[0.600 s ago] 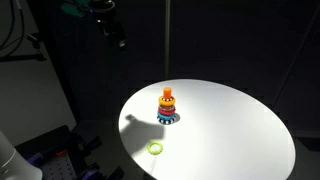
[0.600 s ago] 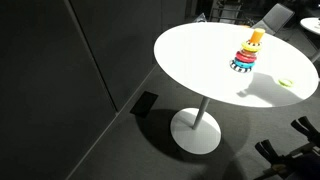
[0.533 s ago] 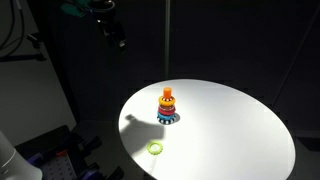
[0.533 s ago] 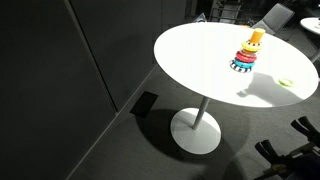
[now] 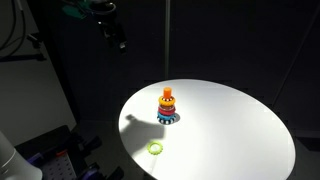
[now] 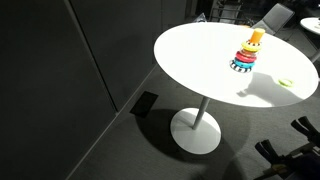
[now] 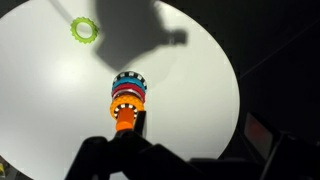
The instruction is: Put the yellow ring on the orange stand
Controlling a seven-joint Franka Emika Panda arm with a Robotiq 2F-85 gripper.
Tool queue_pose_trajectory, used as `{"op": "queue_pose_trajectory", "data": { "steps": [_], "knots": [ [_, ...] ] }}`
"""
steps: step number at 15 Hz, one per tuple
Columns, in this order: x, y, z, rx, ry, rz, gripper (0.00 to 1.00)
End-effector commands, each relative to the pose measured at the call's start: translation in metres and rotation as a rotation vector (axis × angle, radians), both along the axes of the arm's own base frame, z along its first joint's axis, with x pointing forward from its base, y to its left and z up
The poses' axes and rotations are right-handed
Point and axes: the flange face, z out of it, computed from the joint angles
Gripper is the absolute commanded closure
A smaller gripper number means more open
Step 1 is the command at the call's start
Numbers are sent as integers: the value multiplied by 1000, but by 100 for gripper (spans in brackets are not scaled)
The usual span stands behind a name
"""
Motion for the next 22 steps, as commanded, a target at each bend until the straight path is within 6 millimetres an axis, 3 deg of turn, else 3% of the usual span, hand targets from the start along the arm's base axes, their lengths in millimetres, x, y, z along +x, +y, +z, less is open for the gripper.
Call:
{"op": "queue_pose_trajectory", "data": {
  "steps": [1,11,22],
  "knots": [
    [17,-7,-16,-7,49,-10,0],
    [47,-50,-78,-17,204,-48,0],
    [43,-89,-158,-36,221,-46,0]
  ]
}}
